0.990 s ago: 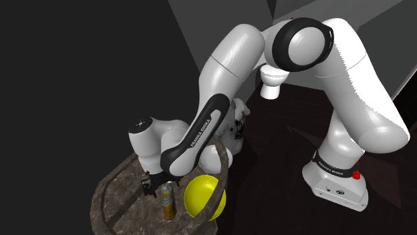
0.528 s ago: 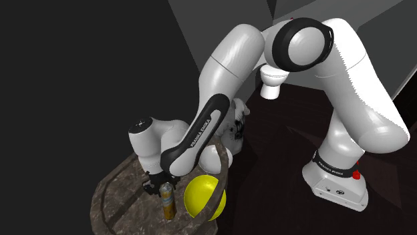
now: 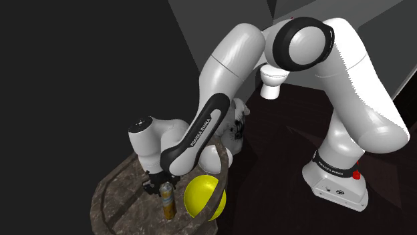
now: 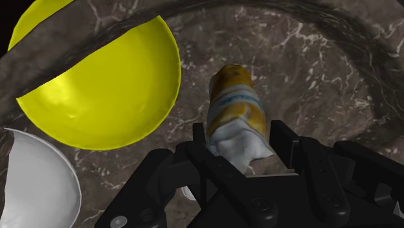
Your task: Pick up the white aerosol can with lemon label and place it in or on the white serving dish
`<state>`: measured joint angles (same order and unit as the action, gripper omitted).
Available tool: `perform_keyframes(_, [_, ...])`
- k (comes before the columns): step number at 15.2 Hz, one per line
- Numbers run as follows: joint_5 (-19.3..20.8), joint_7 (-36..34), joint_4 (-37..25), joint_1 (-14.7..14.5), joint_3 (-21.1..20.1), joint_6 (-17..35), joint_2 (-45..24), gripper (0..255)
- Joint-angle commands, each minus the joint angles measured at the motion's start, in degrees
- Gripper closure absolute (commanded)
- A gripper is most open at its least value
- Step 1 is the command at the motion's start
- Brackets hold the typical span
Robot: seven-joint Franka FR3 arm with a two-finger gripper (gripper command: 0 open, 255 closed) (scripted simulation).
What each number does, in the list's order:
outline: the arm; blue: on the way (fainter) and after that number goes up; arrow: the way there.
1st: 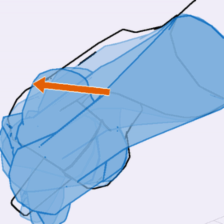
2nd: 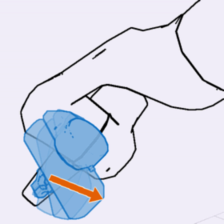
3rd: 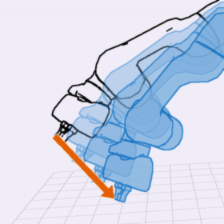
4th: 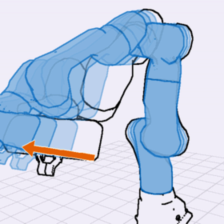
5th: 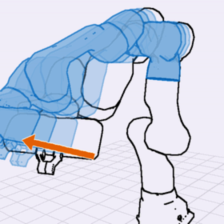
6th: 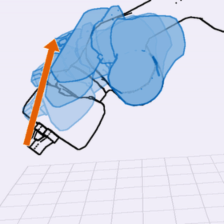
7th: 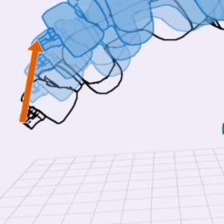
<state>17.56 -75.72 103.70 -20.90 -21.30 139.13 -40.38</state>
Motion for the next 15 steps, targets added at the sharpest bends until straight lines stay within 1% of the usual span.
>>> perform_keyframes(1, [-0.3,0.1,0.2,0.2,-0.4,-0.7,0.9,255])
perform_keyframes(15, [-3.7,1.9,0.6,2.3,-3.2,-7.7,8.6,255])
